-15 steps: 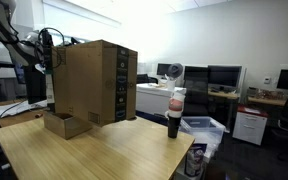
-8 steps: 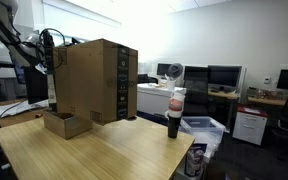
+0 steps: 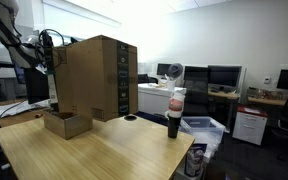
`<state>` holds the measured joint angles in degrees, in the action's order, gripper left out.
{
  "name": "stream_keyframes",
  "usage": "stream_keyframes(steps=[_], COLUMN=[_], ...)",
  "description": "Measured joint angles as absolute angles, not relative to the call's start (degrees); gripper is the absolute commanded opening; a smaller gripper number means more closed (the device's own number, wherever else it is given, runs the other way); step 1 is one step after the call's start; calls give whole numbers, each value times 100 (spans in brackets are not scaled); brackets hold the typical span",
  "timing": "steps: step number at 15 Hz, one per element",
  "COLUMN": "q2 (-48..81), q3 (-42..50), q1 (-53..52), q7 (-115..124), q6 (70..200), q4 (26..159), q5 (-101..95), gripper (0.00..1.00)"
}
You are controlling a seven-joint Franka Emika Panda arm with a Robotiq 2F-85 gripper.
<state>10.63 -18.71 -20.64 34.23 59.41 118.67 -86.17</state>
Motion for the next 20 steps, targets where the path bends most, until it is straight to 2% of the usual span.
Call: stream_keyframes(steps=[20], q2=[1254], q3=[-1911], q1=[-2217], q7=[3423], q6=[5546], q4=[11851], q5=[-8965], gripper=[6])
